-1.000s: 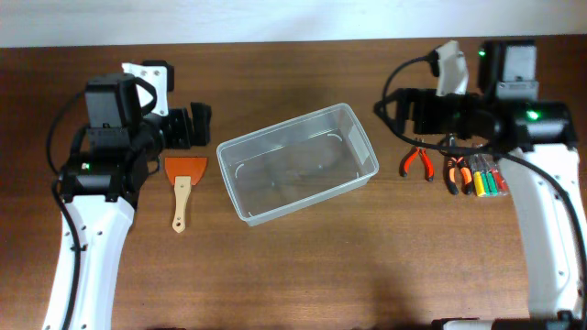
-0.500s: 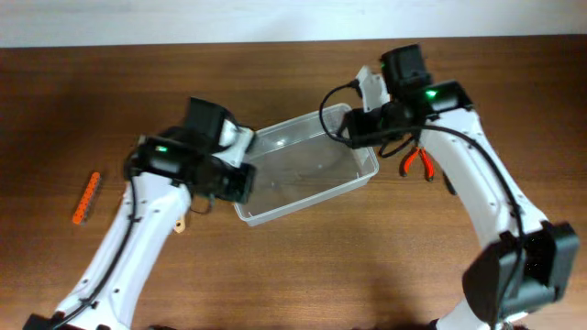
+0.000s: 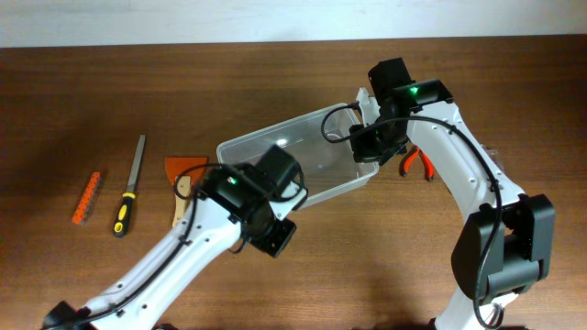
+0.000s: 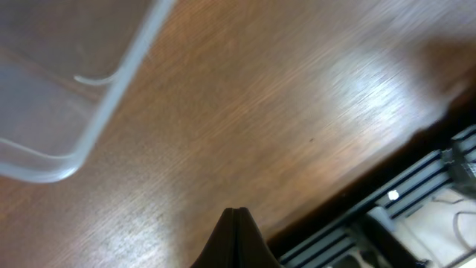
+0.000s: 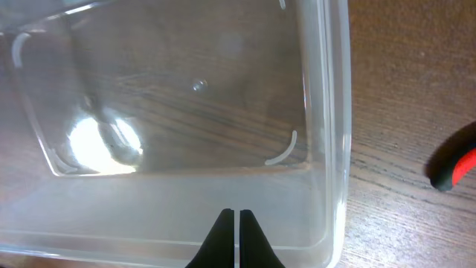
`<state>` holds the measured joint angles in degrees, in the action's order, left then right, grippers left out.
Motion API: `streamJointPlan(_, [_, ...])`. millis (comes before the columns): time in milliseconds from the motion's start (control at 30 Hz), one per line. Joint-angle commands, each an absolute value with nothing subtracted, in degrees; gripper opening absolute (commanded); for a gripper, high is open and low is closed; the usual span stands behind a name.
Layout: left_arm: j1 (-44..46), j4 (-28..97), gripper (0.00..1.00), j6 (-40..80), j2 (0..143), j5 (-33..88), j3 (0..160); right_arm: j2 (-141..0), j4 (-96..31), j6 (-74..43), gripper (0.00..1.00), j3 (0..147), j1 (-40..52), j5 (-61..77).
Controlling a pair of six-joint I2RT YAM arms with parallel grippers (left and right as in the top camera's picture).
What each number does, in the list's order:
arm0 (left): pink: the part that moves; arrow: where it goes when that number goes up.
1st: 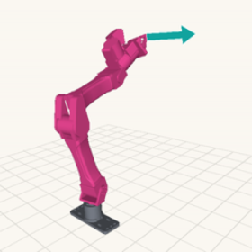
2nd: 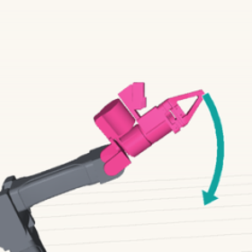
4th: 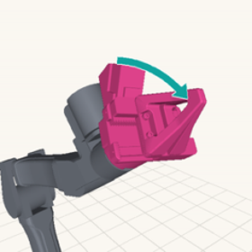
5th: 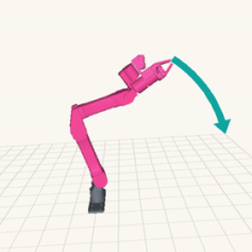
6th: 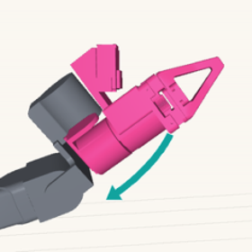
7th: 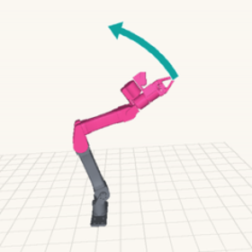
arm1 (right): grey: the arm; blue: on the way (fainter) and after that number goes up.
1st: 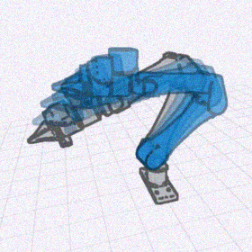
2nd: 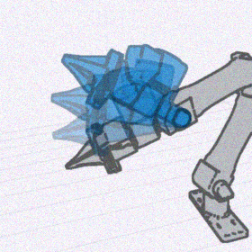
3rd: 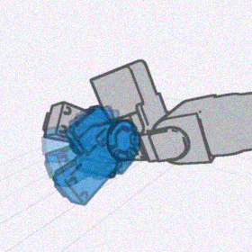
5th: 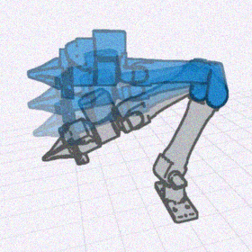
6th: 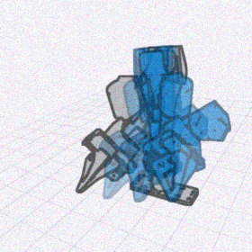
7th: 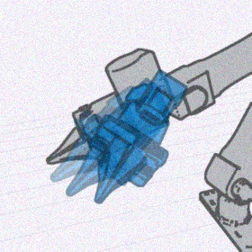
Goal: Pack container
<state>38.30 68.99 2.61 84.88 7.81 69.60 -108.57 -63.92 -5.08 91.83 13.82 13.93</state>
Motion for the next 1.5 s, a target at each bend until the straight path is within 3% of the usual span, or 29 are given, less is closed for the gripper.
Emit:
streamJointPlan(0, [38.35, 66.19, 0.02, 2.42, 84.66, 4.45, 64.25, -109.25, -64.18, -4.97, 0.04, 92.49, 13.87, 12.73])
streamJointPlan(200, [35.24, 55.27, 0.02, 5.96, 85.03, 4.4, 57.25, -109.25, -64.12, -4.97, 0.04, 89.78, 13.87, 7.22])
streamJointPlan(667, [26.94, 37.93, 0.02, 6.42, 90.26, 3.68, 56.99, -109.25, -60.53, -4.95, 0.04, 82.61, 13.87, 7.01])
streamJointPlan(933, [23.35, 36.21, 0.02, 6.42, 90.56, 3.6, 57.67, -109.21, -59.9, -4.29, 0.04, 83.64, 13.8, 6.98])
streamJointPlan(1100, [19.31, 43.68, 0.02, 6.42, 88.49, 3.27, 64.4, -106.63, -63.42, -3.46, 0.04, 89.86, 13.8, 7.01])
streamJointPlan(1167, [17.12, 46.76, 0.11, 6.39, 87.37, 2.11, 67.88, -104.75, -64.93, -3.27, 0.04, 93.49, 13.52, 6.81])
streamJointPlan(1300, [13.06, 50.26, 0.4, 6.39, 85.1, -3.09, 72.88, -100.64, -66.46, -3.81, 0.04, 99.83, 10.94, 6.81])
streamJointPlan(1467, [7.53, 52.62, 0.46, 3.03, 83.53, -10.33, 74.19, -95.57, -68.2, -7.9, 0.04, 105.62, 1.58, 6.79])
